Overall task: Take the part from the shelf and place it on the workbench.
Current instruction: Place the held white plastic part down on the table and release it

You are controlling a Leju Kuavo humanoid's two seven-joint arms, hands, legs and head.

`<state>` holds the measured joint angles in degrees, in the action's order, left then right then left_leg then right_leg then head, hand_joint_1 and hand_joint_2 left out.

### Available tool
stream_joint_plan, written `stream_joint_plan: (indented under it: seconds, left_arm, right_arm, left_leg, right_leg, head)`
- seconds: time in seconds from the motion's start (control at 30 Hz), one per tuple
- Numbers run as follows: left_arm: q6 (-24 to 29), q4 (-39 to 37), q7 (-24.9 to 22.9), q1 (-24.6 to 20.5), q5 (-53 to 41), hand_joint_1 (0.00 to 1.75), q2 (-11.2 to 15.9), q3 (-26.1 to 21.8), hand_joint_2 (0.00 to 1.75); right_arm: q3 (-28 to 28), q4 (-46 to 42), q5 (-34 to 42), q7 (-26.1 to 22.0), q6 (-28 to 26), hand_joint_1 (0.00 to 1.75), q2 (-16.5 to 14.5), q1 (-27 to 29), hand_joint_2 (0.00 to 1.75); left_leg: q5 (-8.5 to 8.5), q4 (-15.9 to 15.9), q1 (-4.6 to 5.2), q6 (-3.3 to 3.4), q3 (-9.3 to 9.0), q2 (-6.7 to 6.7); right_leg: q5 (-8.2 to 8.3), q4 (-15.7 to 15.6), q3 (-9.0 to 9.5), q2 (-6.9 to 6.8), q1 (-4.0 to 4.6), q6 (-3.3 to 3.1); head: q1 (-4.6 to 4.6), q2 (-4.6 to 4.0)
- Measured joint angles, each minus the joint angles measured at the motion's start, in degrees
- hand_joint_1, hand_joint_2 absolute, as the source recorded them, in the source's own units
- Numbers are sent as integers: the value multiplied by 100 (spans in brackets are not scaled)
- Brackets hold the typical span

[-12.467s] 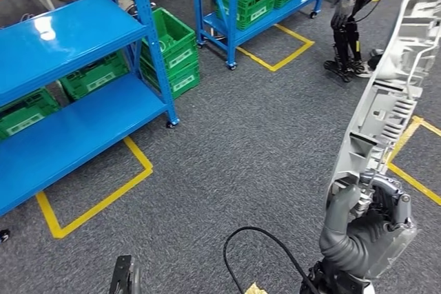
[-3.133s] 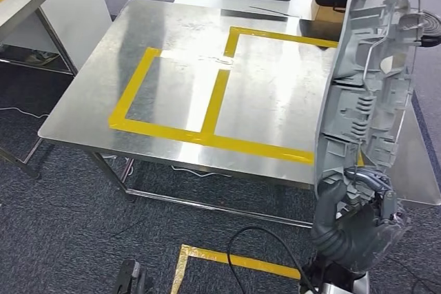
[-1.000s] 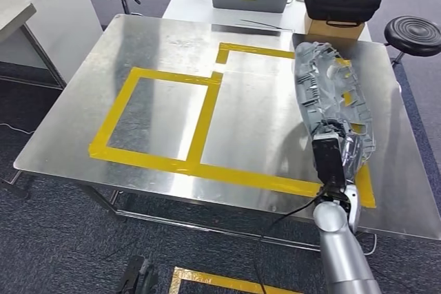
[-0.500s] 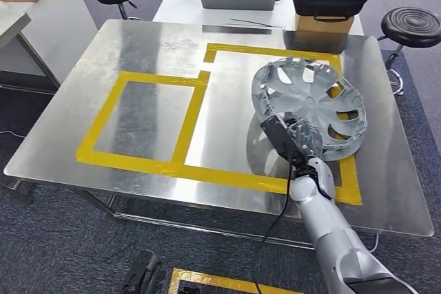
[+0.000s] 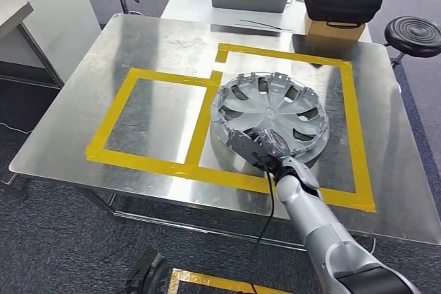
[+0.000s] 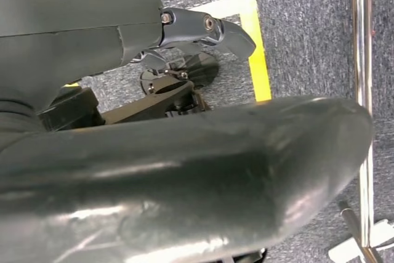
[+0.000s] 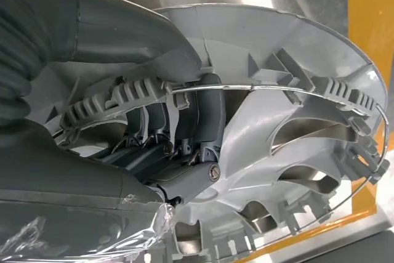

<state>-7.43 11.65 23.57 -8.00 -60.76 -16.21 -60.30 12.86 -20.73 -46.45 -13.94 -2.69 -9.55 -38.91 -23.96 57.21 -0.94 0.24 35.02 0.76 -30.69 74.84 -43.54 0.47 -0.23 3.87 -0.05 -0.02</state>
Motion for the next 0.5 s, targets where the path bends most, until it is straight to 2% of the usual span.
stream_joint_plan:
  seconds: [0.03, 0.07, 0.1, 0.13, 0.17, 0.27, 0.3, 0.33, 0.4, 0.43, 0.47, 0.5]
  left_arm:
    - [-1, 0, -1, 0, 0, 0, -2, 5, 175]
    - [-4, 0, -1, -1, 0, 0, -4, 13, 175]
    - [-11, 0, -1, -4, 1, 0, -6, 19, 175]
    - [-26, 0, -1, -8, 3, 0, -6, 23, 175]
    - [-50, 0, -1, -11, 11, 0, -4, 25, 175]
    - [-144, 0, -1, -17, 65, 0, -2, 22, 175]
    - [-165, 0, -2, -20, 77, 0, -2, 21, 175]
    - [-173, 0, -6, -22, 75, 0, -1, 22, 175]
    - [-166, 0, -20, -19, 29, 0, 5, 31, 175]
    - [-160, 0, -28, -12, -3, 0, 10, 40, 175]
    - [-158, 0, -33, -4, -29, 0, 14, 52, 175]
    - [-157, 0, -38, 3, -46, 0, 18, 66, 175]
  right_arm:
    - [26, 18, -7, 1, 4, 175, -9, -8, 175]
    - [50, 33, -16, 2, 8, 175, -21, -21, 175]
    - [76, 47, -30, 5, 14, 175, -34, -40, 175]
    - [105, 63, -53, 22, 20, 175, -52, -57, 175]
    - [135, 80, -80, 48, 26, 175, -70, -68, 175]
    - [227, 133, -204, 186, 30, 175, -109, -77, 175]
    - [260, 148, -250, 238, 30, 175, -115, -83, 175]
    - [293, 162, -293, 302, 30, 175, -123, -91, 175]
    - [346, 192, -353, 439, 26, 175, -135, -100, 175]
    - [369, 211, -374, 505, 22, 131, -138, -99, 131]
    - [388, 229, -387, 556, 19, 87, -137, -96, 87]
    - [403, 248, -394, 586, 17, 44, -137, -95, 44]
  left_leg:
    - [-9, 1, -2, -11, -17, 8]
    - [-22, 1, -2, -29, -38, 16]
    - [-37, 5, 9, -55, -50, 20]
    - [-45, 9, 20, -84, -54, 23]
    - [-48, 8, 30, -113, -52, 23]
    - [-51, -2, 24, -204, -48, 16]
    - [-105, 60, 22, -235, -21, 9]
    - [-223, 244, 22, -262, 63, 2]
    - [-576, 935, 25, -292, 400, -8]
    - [-727, 1322, 25, -299, 597, -9]
    - [-780, 1570, 24, -302, 730, -9]
    - [-721, 1623, 23, -301, 769, -10]
  right_leg:
    - [198, -292, 126, -1, -3, -7]
    - [429, -712, 321, -4, -8, -14]
    - [589, -1119, 526, -5, -6, -23]
    - [679, -1413, 674, -1, -4, -44]
    - [700, -1569, 753, 3, 3, -71]
    - [681, -1620, 764, 19, 10, -182]
    - [685, -1630, 771, 18, 0, -219]
    - [689, -1641, 780, 14, -13, -251]
    - [684, -1646, 786, 7, -22, -288]
    - [682, -1646, 786, 5, -21, -295]
    - [680, -1646, 787, 4, -21, -297]
    - [677, -1645, 790, 4, -22, -296]
  head:
    - [1, 0]
    - [1, 0]
    - [3, 0]
    - [1, 0]
    - [-6, 0]
    - [-21, 0]
    - [-26, 0]
    - [-37, 0]
    - [-57, 0]
    - [-61, 0]
    - [-61, 0]
    - [-62, 0]
